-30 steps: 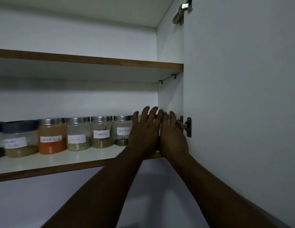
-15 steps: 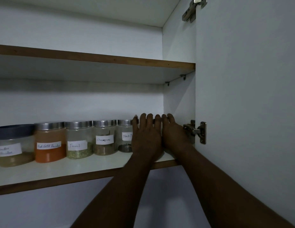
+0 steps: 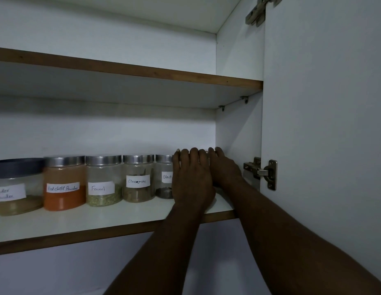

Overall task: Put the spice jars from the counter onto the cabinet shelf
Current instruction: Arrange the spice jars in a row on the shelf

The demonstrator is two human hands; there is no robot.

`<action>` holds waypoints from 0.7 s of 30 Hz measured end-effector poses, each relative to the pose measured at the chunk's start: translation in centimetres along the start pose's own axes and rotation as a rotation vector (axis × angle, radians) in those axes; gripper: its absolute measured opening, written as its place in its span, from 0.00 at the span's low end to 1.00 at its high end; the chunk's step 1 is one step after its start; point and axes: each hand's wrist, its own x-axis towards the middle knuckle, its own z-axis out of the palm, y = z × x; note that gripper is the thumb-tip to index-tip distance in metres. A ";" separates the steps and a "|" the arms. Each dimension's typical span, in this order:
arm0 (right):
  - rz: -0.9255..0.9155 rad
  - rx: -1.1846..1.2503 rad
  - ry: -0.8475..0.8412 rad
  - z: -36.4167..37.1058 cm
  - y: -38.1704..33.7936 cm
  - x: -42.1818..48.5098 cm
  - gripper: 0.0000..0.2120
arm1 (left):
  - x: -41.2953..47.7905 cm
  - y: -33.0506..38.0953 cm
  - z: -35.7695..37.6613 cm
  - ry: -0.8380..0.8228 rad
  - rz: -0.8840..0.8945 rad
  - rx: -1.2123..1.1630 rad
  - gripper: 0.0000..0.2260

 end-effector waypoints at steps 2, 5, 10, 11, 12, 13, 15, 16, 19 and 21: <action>0.003 -0.001 -0.005 0.2 0.1 0.2 0.38 | 0.1 0.0 0.1 -0.017 0.000 0.000 0.32; 0.007 -0.010 -0.017 0.4 0.2 0.5 0.41 | 0.2 0.0 -0.1 -0.045 -0.009 0.008 0.32; 0.042 0.004 -0.021 0.5 0.2 0.0 0.49 | 0.2 0.0 -0.5 -0.053 -0.022 0.025 0.33; 0.050 0.017 0.011 0.4 0.1 -0.2 0.52 | 0.2 0.0 -0.5 -0.047 -0.031 0.020 0.33; 0.042 0.031 0.063 0.2 0.0 -0.4 0.53 | 0.2 0.0 -0.6 -0.042 -0.042 0.017 0.32; 0.015 0.037 0.122 0.0 -0.3 -0.6 0.53 | 0.2 0.0 -0.8 -0.038 -0.055 0.016 0.32; -0.071 0.022 0.208 -0.2 -0.9 -1.4 0.50 | 0.2 -0.1 -0.9 -0.033 -0.090 0.021 0.31; -0.091 0.022 0.227 -0.2 -1.2 -2.0 0.46 | 0.1 -0.2 -0.9 -0.033 -0.102 0.025 0.30; -0.030 0.112 0.252 -0.1 -1.7 -3.8 0.30 | 0.2 -0.5 -0.7 -0.042 -0.098 0.037 0.26; -0.006 0.133 0.152 0.0 -1.5 -4.8 0.24 | 0.1 -0.6 -0.8 -0.060 -0.091 0.053 0.25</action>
